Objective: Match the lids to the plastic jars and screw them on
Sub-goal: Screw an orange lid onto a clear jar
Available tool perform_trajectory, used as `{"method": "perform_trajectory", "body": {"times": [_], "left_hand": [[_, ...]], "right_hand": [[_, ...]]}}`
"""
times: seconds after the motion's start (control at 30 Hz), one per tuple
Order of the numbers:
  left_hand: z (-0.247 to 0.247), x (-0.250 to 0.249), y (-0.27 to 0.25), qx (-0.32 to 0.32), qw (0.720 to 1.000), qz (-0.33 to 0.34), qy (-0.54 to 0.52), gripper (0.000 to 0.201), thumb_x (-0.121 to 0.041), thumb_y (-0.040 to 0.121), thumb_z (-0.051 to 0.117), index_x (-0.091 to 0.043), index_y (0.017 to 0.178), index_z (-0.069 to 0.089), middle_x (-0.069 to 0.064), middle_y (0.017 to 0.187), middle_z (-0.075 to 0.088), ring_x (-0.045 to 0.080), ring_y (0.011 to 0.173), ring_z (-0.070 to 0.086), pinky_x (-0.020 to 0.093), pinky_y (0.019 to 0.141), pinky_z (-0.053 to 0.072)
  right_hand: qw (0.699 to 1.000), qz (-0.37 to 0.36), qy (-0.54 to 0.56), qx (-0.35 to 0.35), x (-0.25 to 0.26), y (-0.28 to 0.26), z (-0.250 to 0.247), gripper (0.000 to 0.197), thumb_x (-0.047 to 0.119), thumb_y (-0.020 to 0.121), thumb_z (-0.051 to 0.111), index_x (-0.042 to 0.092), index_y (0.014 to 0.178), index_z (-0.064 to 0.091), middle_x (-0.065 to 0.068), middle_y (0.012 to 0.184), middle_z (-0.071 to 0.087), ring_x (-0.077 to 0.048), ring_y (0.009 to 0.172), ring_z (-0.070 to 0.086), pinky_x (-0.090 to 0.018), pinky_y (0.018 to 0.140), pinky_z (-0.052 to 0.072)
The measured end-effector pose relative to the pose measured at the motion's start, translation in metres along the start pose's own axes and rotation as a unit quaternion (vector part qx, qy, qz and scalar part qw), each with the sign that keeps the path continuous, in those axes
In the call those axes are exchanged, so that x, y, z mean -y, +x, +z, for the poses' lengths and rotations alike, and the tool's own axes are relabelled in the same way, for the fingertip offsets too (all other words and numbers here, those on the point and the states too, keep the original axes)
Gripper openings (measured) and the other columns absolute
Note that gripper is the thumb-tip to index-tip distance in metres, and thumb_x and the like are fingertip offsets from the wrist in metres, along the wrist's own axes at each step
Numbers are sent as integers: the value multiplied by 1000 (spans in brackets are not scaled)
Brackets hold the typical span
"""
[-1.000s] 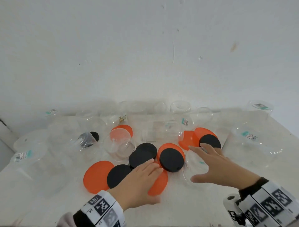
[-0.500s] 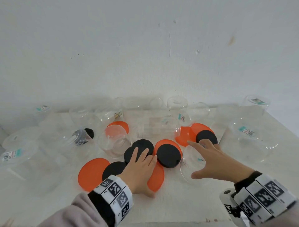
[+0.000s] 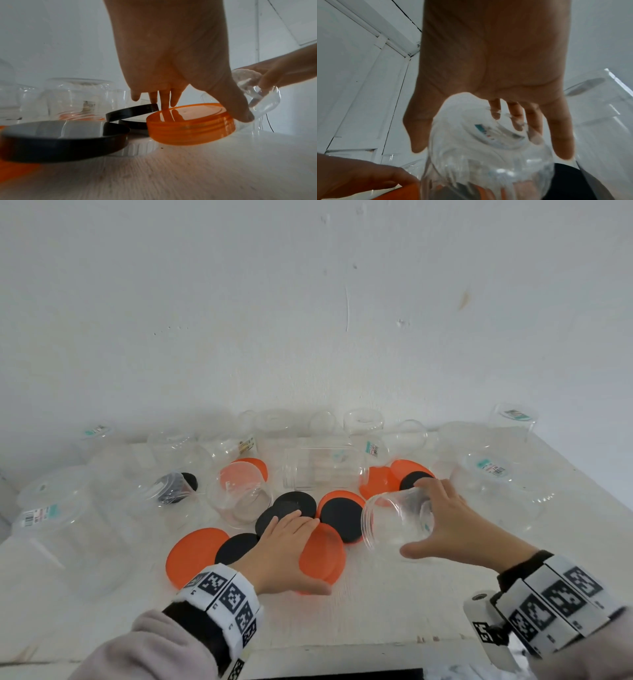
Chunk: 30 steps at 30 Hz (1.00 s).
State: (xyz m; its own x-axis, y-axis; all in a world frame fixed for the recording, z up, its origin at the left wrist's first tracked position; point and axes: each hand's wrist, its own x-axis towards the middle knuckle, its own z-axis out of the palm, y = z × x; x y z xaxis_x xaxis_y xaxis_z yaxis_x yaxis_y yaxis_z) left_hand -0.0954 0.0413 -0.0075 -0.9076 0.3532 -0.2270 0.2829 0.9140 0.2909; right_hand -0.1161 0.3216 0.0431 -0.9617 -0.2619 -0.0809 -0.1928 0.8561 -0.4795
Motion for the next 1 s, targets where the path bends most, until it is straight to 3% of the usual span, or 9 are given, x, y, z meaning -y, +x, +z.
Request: {"method": "perform_trajectory", "body": {"times": [0.1,0.23,0.4,0.57,0.7,0.77,0.83,0.9,1.0], "left_hand": [[-5,-2,-6,-27,997,-7,-72,110,-69,71,66,-23,153,7,-12,159,5,6,145,-8,34,119,0],[-12,-3,-12,-59,983,-21,-170,109,-66,68,71,-28,152,12,-13,158,10,1,144,-2,32,117,11],[-18,-4,-10,-75,973,-25,-215,108,-66,66,72,-27,150,18,-11,152,24,8,140,22,36,116,26],[-23,-7,-3,-81,960,-3,-269,110,-79,54,68,-34,145,26,-19,140,35,4,127,38,29,106,37],[-26,-14,7,-93,953,20,-288,102,-81,52,66,-41,139,32,-21,138,40,-4,121,43,20,100,40],[-30,-20,11,-97,948,31,-302,83,-78,53,68,-54,125,36,-30,128,43,-20,111,43,4,86,39],[-33,-25,14,-95,943,37,-315,67,-74,54,69,-61,111,36,-35,118,44,-32,100,41,-5,74,35],[-35,-31,18,-93,941,39,-322,64,-74,53,69,-62,107,37,-33,118,46,-30,98,44,-4,73,37],[-38,-39,24,-91,938,50,-329,62,-74,54,68,-62,106,38,-26,121,48,-22,101,48,-1,74,40]], "right_hand": [[999,18,37,-5,1,-2,1,96,44,62,80,23,136,23,10,123,31,-11,114,36,-24,88,35],[993,42,103,34,1,-3,2,98,37,62,84,31,137,21,6,127,29,-13,114,38,-25,89,34],[994,44,101,10,0,-4,6,77,44,63,83,28,125,40,11,113,45,-5,101,47,-21,75,38],[984,96,150,12,-12,1,12,69,44,66,83,21,117,41,6,105,48,-9,93,51,-23,69,40],[975,107,192,47,-21,4,14,76,52,49,83,28,108,42,6,106,41,-9,94,49,-24,72,39],[976,105,186,37,-24,7,16,70,62,40,75,29,93,43,7,94,39,-9,80,44,-22,65,35],[981,98,167,20,-28,10,18,65,65,41,71,26,87,45,7,87,39,-10,75,41,-23,62,32],[982,90,165,9,-32,14,20,59,61,45,74,28,81,41,8,83,39,-10,73,40,-23,61,31],[976,104,189,13,-39,18,25,66,52,41,79,28,90,42,6,98,45,-10,91,48,-24,68,39]]}}
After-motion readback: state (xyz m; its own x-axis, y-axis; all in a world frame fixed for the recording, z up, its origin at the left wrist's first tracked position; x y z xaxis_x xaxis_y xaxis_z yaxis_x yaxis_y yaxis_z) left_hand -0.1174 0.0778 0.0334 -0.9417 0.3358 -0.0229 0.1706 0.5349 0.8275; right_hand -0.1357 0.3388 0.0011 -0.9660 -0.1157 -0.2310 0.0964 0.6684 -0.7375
